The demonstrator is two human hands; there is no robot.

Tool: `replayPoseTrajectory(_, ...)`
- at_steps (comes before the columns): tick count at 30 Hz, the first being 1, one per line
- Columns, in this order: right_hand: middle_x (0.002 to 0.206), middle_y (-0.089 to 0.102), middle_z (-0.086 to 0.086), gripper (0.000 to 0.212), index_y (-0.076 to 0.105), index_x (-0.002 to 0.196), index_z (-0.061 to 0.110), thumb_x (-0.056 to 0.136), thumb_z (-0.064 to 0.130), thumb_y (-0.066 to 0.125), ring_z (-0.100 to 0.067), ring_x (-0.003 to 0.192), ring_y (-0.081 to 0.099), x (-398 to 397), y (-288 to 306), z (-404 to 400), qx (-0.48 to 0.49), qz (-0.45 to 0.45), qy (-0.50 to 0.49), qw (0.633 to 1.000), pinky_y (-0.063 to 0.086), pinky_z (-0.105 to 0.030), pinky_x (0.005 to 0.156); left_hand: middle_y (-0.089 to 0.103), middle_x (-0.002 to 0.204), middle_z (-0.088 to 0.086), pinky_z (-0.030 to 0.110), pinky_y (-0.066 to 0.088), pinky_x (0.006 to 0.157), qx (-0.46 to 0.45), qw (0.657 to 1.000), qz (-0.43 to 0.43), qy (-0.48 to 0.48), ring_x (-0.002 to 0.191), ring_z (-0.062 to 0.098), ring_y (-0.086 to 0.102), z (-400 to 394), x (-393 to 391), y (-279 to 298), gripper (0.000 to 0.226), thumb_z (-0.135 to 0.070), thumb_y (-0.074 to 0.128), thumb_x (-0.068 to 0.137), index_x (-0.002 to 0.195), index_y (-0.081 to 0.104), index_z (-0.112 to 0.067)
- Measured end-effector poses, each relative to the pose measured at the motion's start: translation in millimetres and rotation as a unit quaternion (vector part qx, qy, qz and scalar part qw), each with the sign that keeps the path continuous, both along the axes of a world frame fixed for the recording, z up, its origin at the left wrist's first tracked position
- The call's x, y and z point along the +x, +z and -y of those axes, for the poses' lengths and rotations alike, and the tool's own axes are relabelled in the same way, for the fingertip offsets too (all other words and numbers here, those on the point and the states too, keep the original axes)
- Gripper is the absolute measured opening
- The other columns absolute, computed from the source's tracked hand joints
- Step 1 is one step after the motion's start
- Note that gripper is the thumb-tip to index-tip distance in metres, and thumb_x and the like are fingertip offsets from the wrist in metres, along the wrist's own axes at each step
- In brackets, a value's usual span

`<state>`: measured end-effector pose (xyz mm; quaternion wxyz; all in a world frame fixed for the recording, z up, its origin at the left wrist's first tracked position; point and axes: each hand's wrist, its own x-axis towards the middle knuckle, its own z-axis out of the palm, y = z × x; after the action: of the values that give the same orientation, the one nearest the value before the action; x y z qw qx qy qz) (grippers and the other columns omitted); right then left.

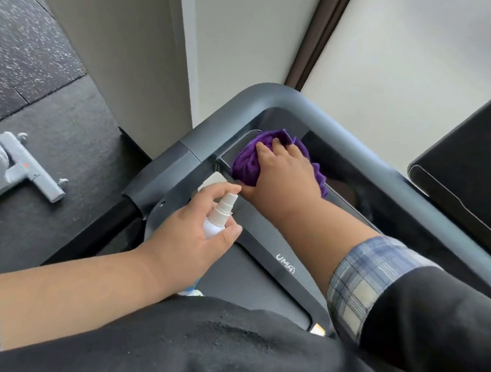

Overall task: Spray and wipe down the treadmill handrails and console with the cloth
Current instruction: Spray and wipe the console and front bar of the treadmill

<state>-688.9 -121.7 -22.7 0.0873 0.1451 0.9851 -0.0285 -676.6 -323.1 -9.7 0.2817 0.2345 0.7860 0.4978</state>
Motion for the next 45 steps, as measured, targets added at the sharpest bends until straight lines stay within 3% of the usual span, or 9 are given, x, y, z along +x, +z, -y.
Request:
replayPoseTrajectory(4,0.151,0.043,-0.006,0.090,0.035,0.152,0.021,0.081,0.074,0.052,-0.030,0.135,0.039,-24,-2,8,-0.004,0.008,0.001,1.000,0.036,-0.045,0.112,0.065,0.095,-0.014,0.018,0.048,0.076,0.000,1.000,0.001,0.001,0.083,0.009,0.064,4,0,-2,0.047,-0.036,0.064,0.092,0.117,0.040,-0.068)
replayPoseTrajectory(10,0.155,0.043,-0.004,0.091,0.038,0.153,0.021,0.078,0.068,0.061,-0.030,0.136,0.040,41,2,-4,-0.032,0.009,-0.017,0.999,0.031,-0.038,0.113,0.064,0.094,-0.016,0.004,0.040,0.071,0.009,1.000,-0.016,-0.007,0.085,0.005,0.061,1,-3,1,0.047,-0.034,0.064,0.092,0.118,0.041,-0.066)
replayPoseTrajectory(15,0.153,0.045,-0.007,0.088,0.043,0.149,0.019,0.078,0.067,0.061,-0.030,0.132,0.044,48,-2,-1,-0.001,0.017,-0.021,1.000,0.035,-0.039,0.110,0.065,0.095,-0.018,0.007,0.042,0.073,0.019,1.000,-0.014,0.006,0.087,0.006,0.061,6,-7,-1,0.044,-0.041,0.062,0.089,0.120,0.041,-0.065)
replayPoseTrajectory(20,0.150,0.045,-0.007,0.084,0.044,0.145,0.019,0.079,0.070,0.057,-0.031,0.134,0.042,-7,-2,16,-0.006,0.015,-0.002,1.000,0.037,-0.043,0.110,0.065,0.094,-0.017,0.025,0.048,0.077,0.022,1.000,-0.008,0.016,0.084,0.008,0.063,17,-10,-6,0.044,-0.043,0.061,0.088,0.119,0.040,-0.065)
replayPoseTrajectory(24,0.139,0.052,-0.005,0.076,0.050,0.135,0.019,0.078,0.067,0.062,-0.030,0.129,0.044,-29,0,25,-0.013,0.008,-0.005,1.000,0.040,-0.044,0.108,0.064,0.096,-0.019,0.013,0.044,0.075,0.015,1.000,-0.020,0.006,0.088,0.007,0.062,21,-12,-6,0.045,-0.045,0.060,0.087,0.118,0.037,-0.068)
replayPoseTrajectory(33,0.153,0.046,-0.004,0.082,0.047,0.148,0.024,0.077,0.060,0.068,-0.028,0.141,0.040,16,-2,25,-0.056,0.004,0.064,0.996,0.031,-0.039,0.117,0.064,0.094,-0.018,0.029,0.050,0.080,0.031,0.999,-0.021,0.011,0.086,0.006,0.062,17,-16,2,0.045,-0.046,0.060,0.086,0.120,0.040,-0.067)
replayPoseTrajectory(38,0.157,0.039,-0.005,0.087,0.043,0.148,0.019,0.079,0.071,0.057,-0.029,0.142,0.036,-23,0,22,-0.065,0.016,-0.040,0.997,0.031,-0.041,0.115,0.064,0.095,-0.016,0.014,0.047,0.075,0.041,0.999,-0.018,0.019,0.084,0.008,0.063,28,-22,3,0.045,-0.039,0.064,0.090,0.120,0.042,-0.064)
replayPoseTrajectory(41,0.149,0.048,-0.003,0.077,0.053,0.137,0.022,0.077,0.070,0.059,-0.028,0.136,0.043,-28,2,23,-0.057,0.002,-0.015,0.998,0.037,-0.041,0.111,0.064,0.094,-0.015,0.014,0.047,0.074,0.026,0.999,-0.015,0.010,0.082,0.009,0.064,33,-21,3,0.047,-0.033,0.065,0.092,0.121,0.042,-0.062)
replayPoseTrajectory(45,0.159,0.038,0.005,0.081,0.047,0.148,0.031,0.075,0.064,0.064,-0.022,0.147,0.033,-8,6,8,-0.103,0.039,0.063,0.992,0.030,-0.040,0.119,0.063,0.096,-0.020,0.008,0.044,0.073,0.026,0.999,-0.019,-0.003,0.084,0.004,0.062,28,-21,7,0.046,-0.035,0.065,0.092,0.123,0.042,-0.061)
